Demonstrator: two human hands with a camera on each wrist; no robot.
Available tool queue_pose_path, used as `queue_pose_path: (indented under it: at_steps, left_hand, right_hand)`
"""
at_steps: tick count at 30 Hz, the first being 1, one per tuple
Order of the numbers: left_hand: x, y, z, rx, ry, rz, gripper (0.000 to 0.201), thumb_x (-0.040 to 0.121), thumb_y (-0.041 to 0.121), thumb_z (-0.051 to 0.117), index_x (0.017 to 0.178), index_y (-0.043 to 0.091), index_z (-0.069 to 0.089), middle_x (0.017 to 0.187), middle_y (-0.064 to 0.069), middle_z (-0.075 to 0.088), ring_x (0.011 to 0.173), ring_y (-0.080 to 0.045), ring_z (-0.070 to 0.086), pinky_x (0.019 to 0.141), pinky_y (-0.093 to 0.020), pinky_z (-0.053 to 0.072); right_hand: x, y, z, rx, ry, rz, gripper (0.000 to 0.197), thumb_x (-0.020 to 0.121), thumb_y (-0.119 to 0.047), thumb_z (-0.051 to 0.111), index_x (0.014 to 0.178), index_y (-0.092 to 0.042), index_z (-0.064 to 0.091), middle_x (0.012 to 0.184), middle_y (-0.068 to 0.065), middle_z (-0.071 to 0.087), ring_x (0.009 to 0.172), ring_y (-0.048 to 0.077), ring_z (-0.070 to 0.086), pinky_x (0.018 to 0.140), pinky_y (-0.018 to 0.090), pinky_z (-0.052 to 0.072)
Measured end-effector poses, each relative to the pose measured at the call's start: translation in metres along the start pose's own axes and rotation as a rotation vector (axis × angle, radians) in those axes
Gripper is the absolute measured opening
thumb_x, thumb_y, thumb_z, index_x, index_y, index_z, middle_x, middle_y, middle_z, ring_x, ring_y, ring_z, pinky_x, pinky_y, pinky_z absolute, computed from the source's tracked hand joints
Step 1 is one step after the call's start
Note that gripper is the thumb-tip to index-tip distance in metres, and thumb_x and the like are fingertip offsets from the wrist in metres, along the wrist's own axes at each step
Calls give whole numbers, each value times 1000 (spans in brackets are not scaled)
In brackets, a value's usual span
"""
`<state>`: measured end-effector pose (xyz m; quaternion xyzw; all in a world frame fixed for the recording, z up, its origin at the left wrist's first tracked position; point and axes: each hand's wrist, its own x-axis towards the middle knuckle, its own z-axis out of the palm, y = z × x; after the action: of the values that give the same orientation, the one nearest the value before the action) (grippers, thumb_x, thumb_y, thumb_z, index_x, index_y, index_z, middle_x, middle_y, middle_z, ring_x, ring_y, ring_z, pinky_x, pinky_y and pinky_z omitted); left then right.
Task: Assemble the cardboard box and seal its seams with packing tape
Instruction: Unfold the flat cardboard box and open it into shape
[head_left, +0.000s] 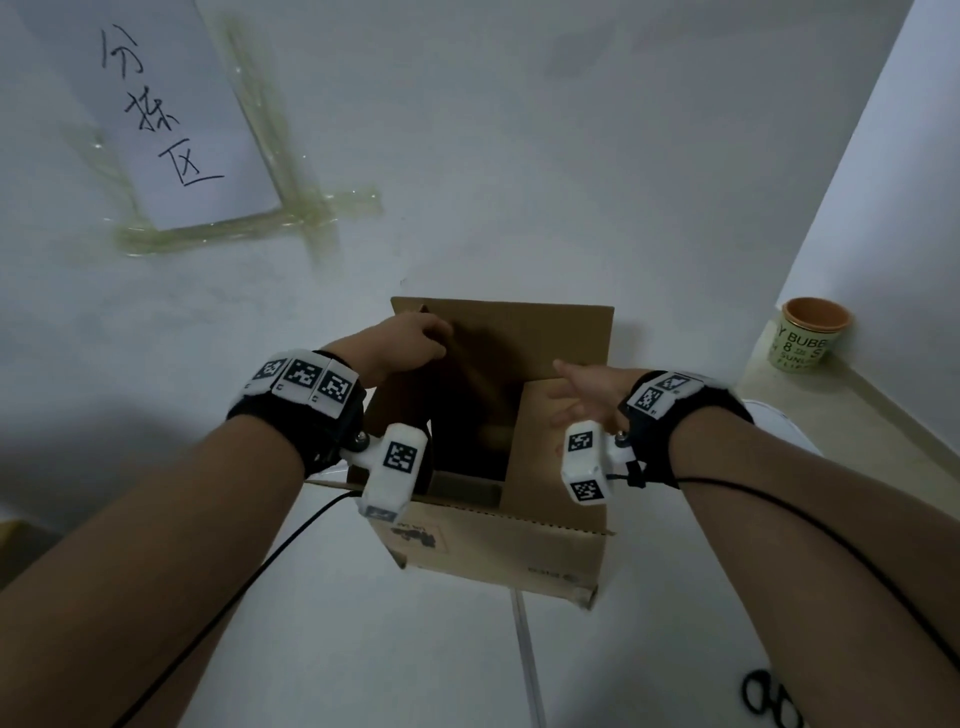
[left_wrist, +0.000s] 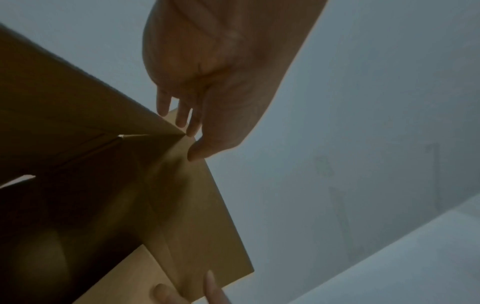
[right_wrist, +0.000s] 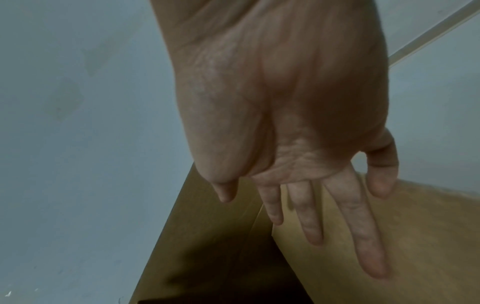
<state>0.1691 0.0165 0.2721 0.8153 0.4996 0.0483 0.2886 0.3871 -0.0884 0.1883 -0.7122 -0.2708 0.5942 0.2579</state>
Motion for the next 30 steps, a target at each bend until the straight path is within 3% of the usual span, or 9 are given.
queue_pose_path:
  at_steps: [3, 9, 12, 15, 17, 21, 24, 27, 30]
  left_hand:
    - [-8, -9, -6, 51, 45, -69, 47, 92, 17, 56, 138, 23, 47, 147, -9, 32, 124, -29, 45, 96, -32, 44]
    - [-48, -36, 15, 13, -317, -185, 56, 97, 43, 46, 146, 41, 20, 155, 4, 25, 138, -29, 31, 101, -58, 40]
    - [-60, -37, 31, 119, -459, -254, 56, 99, 51, 37, 150, 35, 20, 158, 0, 21, 144, -28, 22, 109, -53, 31]
    - [-68, -44, 40, 229, -464, -350, 68, 96, 56, 40, 150, 17, 28, 158, -5, 23, 145, -24, 20, 113, -41, 24]
    - [-72, -46, 42, 255, -485, -363, 73, 94, 60, 41, 149, 14, 29, 158, -6, 22, 146, -24, 19, 113, -41, 23]
    - [-82, -34, 36, 266, -652, -225, 79, 88, 73, 34, 151, 27, 23, 159, 2, 20, 147, -21, 13, 119, -45, 13]
    - [-85, -28, 34, 348, -792, -121, 95, 70, 86, 43, 149, 43, 15, 160, 7, 15, 148, -21, 6, 119, -51, 6]
    - [-88, -29, 42, 293, -956, -80, 94, 75, 71, 59, 150, 43, 10, 159, 10, 14, 147, -17, 11, 120, -44, 12]
    - [-93, -25, 44, 337, -966, -28, 82, 84, 41, 70, 149, 42, 19, 149, 6, 36, 136, -19, 37, 114, -40, 33]
  right_hand:
    - [-10, -2, 6, -21, 62, -25, 67, 93, -64, 33, 141, -18, 42, 139, 14, 52, 129, 38, 47, 91, 42, 42]
    - [-29, -10, 15, -142, 165, -73, 62, 98, -56, 26, 145, -18, 40, 151, 14, 35, 138, 36, 34, 89, 40, 36]
    - [-42, -23, 24, -302, 194, -84, 63, 99, -52, 33, 147, -12, 35, 153, 14, 32, 140, 34, 32, 95, 42, 38]
    - [-52, -34, 30, -473, 239, -125, 64, 98, -49, 40, 146, -7, 33, 152, 14, 34, 136, 34, 37, 103, 41, 37]
    - [-55, -37, 33, -537, 255, -154, 63, 98, -48, 41, 146, -7, 33, 152, 13, 34, 136, 32, 37, 106, 39, 35]
    - [-59, -35, 45, -610, 250, -197, 61, 99, -44, 41, 148, -9, 31, 155, 12, 28, 140, 30, 31, 110, 39, 31]
    - [-63, -34, 52, -653, 264, -223, 58, 100, -41, 41, 148, -9, 32, 156, 11, 27, 141, 29, 29, 109, 40, 31]
    - [-69, -37, 54, -666, 280, -257, 57, 99, -41, 42, 147, -10, 35, 155, 10, 29, 141, 28, 30, 110, 40, 30]
    - [-76, -43, 53, -631, 336, -307, 55, 99, -39, 44, 144, -8, 39, 153, 11, 33, 138, 29, 34, 109, 37, 31]
